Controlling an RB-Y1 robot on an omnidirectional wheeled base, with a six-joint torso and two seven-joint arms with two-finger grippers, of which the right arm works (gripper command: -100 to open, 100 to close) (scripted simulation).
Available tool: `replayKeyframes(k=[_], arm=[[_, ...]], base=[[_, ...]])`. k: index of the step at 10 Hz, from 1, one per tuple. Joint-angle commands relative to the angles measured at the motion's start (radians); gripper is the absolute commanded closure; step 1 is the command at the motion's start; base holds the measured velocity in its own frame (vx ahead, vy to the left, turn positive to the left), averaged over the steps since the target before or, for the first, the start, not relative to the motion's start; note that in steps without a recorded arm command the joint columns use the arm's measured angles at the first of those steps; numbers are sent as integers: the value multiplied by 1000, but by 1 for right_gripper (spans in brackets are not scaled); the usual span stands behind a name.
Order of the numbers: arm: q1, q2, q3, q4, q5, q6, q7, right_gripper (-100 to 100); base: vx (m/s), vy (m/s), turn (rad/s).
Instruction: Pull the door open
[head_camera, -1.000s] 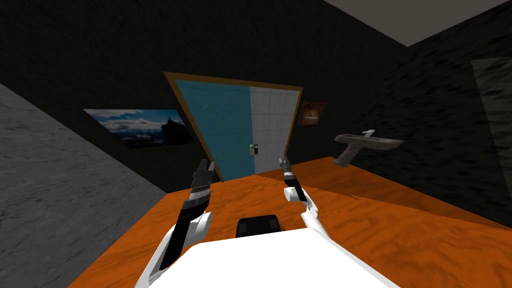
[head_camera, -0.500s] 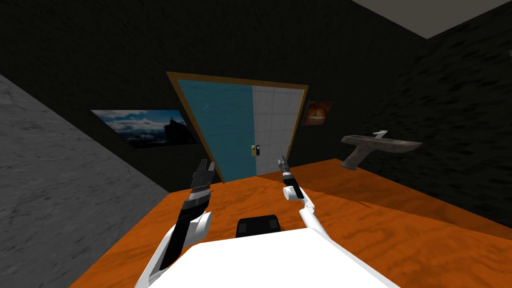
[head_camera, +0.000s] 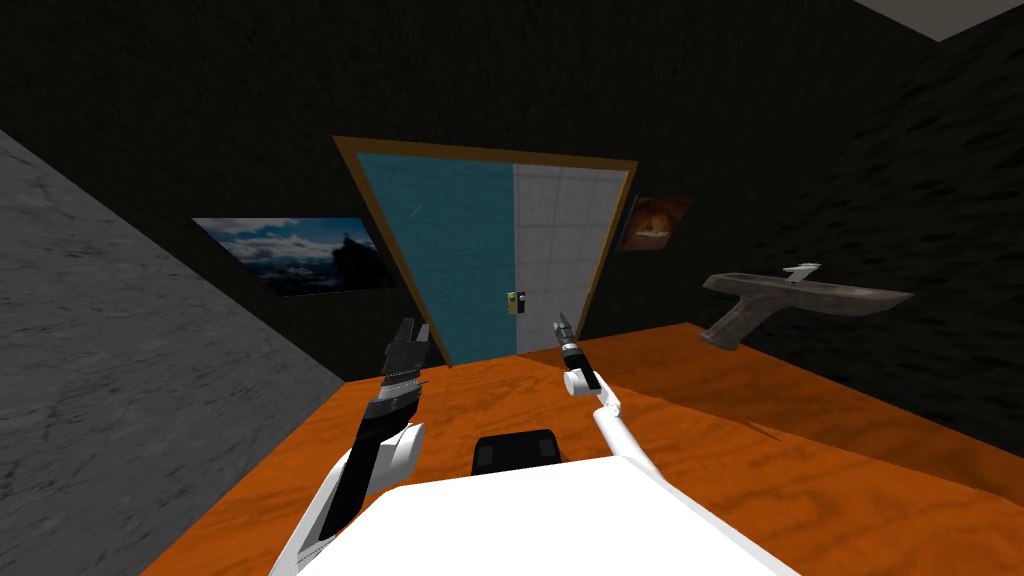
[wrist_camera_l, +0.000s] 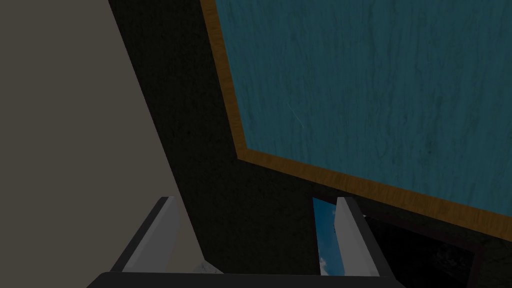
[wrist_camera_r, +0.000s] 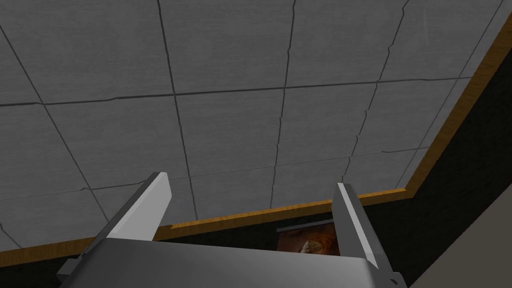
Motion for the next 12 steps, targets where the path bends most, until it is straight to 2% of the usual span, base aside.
replayKeyframes(k=[1,8,12], arm=[[-20,-5,0,40,-5,10,-1,-100],[-108,-19,1,208,-23,39,-1,-100],[-150,-25,2,289,-32,53,-2,-100]], base=[[100,9,58],[105,22,62],[104,12,53]])
